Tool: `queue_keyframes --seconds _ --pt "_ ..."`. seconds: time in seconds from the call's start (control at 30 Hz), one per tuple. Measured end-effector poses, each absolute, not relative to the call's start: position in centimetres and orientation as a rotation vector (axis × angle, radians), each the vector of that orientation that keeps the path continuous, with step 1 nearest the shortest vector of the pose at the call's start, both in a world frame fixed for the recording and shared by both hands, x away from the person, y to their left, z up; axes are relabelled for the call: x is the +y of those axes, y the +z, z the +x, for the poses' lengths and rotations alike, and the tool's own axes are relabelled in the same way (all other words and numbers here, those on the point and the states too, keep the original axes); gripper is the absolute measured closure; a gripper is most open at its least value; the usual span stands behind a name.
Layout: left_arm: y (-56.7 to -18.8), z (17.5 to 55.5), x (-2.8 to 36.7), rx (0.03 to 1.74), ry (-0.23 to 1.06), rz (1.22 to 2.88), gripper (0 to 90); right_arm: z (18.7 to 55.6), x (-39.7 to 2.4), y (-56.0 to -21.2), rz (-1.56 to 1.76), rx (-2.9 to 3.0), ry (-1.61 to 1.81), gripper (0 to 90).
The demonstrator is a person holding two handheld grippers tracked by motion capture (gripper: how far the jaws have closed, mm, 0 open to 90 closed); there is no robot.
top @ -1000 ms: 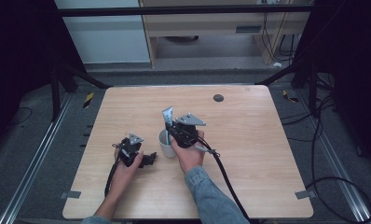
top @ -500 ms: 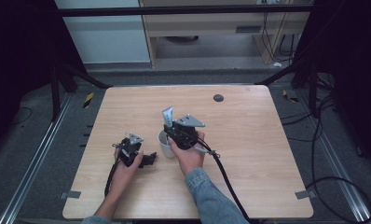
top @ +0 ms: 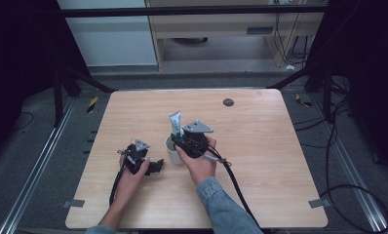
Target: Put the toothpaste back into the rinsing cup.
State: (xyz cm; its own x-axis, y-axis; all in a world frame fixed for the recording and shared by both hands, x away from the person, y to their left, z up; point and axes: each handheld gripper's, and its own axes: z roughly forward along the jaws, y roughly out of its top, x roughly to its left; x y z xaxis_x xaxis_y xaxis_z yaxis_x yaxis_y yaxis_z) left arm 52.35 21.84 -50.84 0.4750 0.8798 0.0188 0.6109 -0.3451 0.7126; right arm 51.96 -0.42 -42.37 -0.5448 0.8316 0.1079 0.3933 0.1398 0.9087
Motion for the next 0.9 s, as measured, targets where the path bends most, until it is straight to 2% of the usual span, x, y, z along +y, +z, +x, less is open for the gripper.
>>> queue_keyframes --seconds 0.4,0.5,0.9 --pt "-50.8 52.4 21.8 1.23 0.538 2.078 0.0 51.7 -1.3 -41.5 1.138 2.019 1.345 39.7" --pt "-50.9 52.4 21.8 1.232 0.538 2.073 0.0 51.7 -1.7 -41.0 1.125 2.026 1.334 33.7" --pt "-50.9 52.3 21.8 1.232 0.538 2.073 0.0 51.7 -2.7 -40.0 1.067 2.089 1.308 19.7"
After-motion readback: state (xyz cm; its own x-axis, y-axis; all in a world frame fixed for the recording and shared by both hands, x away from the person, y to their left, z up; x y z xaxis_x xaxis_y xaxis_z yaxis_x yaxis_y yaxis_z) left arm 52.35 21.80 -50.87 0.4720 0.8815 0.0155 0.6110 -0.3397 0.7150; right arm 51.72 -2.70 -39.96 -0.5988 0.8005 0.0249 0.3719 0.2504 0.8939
